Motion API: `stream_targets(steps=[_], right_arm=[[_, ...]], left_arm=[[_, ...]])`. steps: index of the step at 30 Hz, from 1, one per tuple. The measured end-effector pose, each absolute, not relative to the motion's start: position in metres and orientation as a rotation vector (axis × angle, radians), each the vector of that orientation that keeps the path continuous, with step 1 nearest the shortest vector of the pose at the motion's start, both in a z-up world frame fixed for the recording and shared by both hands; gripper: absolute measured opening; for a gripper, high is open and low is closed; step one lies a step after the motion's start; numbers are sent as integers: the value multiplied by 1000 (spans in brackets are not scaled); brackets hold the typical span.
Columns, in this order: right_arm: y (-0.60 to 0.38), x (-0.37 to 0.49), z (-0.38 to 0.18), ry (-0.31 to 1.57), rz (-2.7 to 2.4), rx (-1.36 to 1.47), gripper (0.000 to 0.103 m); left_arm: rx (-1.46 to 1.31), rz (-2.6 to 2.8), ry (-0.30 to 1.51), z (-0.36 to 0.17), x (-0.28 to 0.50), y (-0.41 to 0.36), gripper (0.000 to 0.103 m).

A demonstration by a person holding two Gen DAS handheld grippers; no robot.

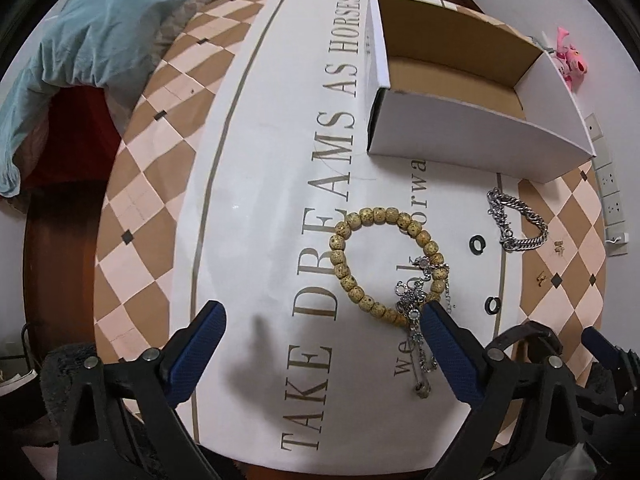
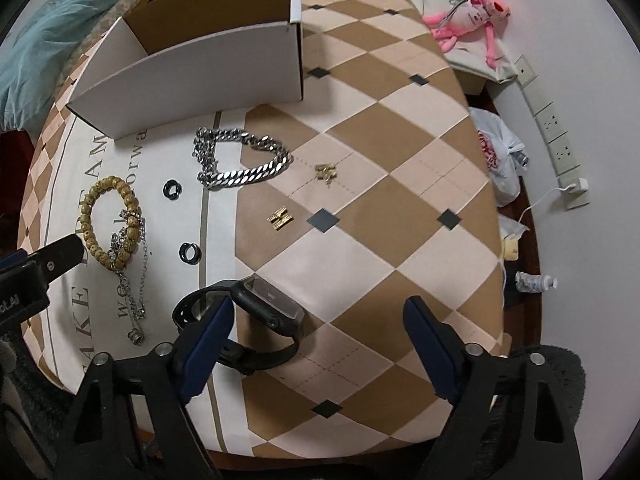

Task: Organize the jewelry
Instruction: 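Grasp the black smartwatch with the right tool while the left tool grasps the wooden bead bracelet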

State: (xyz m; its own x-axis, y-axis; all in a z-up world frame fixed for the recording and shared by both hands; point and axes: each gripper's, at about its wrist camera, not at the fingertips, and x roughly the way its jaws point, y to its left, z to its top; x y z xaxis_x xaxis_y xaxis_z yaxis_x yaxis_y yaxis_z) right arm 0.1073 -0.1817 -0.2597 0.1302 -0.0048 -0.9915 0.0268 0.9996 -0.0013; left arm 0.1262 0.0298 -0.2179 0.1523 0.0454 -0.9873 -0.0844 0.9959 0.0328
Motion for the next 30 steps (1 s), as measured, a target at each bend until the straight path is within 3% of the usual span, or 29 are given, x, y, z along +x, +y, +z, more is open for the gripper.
stream_targets(steps=[2, 8, 11, 13, 16, 18, 19, 20, 23, 30], right_arm=[[-180, 107, -262, 1442, -20, 16, 83], [-173, 106, -268, 1463, -9, 16, 75], [-172, 105, -272, 1477, -4, 17, 70], [-173, 106, -274, 1473, -4, 11, 69], [-173, 105, -273, 1461, 0, 7, 64], [-171, 103, -271, 1441, 6, 1, 48], [-169, 102, -269, 1429, 11, -4, 43], [-167, 101, -268, 1419, 16, -9, 28], [-166, 98, -266, 1402, 23, -3, 13], [-180, 94, -252, 1390, 49, 137, 13]], left_arm=[[-40, 82, 1430, -224, 128, 30, 82], [-53, 65, 1449, -237, 130, 30, 73], [-56, 52, 1457, -243, 132, 29, 49], [-54, 48, 1453, -246, 133, 28, 43], [-49, 29, 1433, -246, 136, 27, 23], [-53, 18, 1424, -247, 136, 27, 9], [-55, 12, 1419, -247, 135, 27, 8], [-57, 11, 1419, -245, 139, 24, 7], [-68, 7, 1407, -243, 139, 23, 6], [-107, -12, 1355, -211, 118, 36, 6]])
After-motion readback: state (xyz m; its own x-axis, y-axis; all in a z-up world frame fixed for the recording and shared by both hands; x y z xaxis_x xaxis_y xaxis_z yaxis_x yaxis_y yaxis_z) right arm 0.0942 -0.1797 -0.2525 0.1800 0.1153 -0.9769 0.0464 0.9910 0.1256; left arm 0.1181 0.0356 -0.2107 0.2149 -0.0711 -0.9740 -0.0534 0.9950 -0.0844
